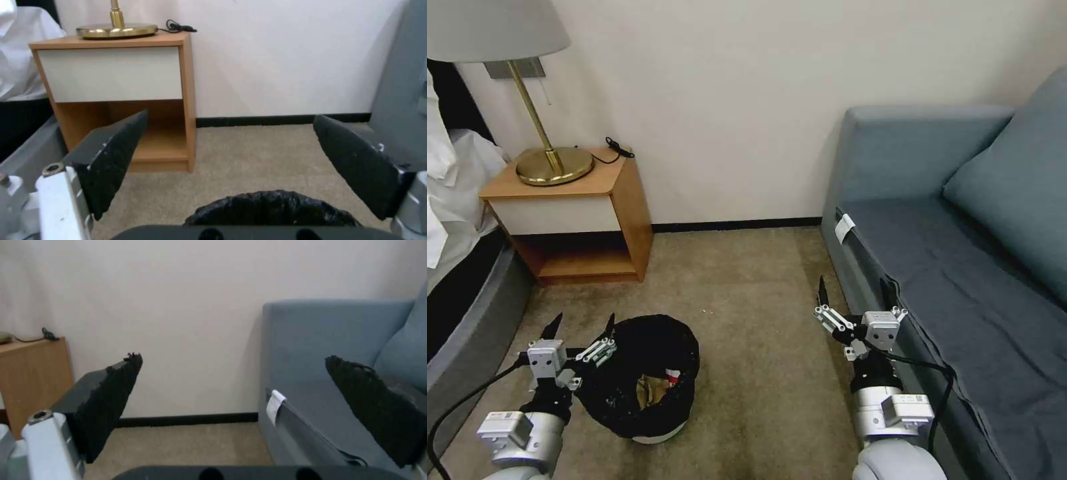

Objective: Pick up the trash bin, then pick up the garbage on the floor and place it into the trash bin.

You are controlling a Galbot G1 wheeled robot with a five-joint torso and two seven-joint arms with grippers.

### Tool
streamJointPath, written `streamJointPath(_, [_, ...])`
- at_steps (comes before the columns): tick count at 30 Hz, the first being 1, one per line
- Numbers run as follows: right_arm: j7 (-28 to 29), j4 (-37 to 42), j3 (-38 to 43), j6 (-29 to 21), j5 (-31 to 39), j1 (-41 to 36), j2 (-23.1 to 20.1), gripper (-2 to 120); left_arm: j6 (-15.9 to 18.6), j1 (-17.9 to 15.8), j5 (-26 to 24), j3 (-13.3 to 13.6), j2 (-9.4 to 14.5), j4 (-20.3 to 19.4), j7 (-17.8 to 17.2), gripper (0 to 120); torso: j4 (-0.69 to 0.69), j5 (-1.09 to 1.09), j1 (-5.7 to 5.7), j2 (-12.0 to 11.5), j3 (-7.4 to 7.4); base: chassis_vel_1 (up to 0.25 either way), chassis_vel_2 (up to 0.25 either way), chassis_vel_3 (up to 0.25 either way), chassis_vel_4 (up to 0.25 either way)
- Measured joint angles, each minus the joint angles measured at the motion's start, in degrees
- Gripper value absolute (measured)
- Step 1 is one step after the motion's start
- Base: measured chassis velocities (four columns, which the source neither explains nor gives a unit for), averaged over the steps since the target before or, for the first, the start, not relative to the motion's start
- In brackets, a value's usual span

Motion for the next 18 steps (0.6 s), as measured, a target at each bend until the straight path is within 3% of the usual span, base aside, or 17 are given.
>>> streamJointPath(18, [-0.1,-0.1,-0.2,0.0,0.4,0.3,-0.2,100,0.0,-0.1,-0.1,0.0,0.0,0.0,0.0,100,0.00,0.00,0.00,0.0,0.00,0.000,0.000,0.000,0.000])
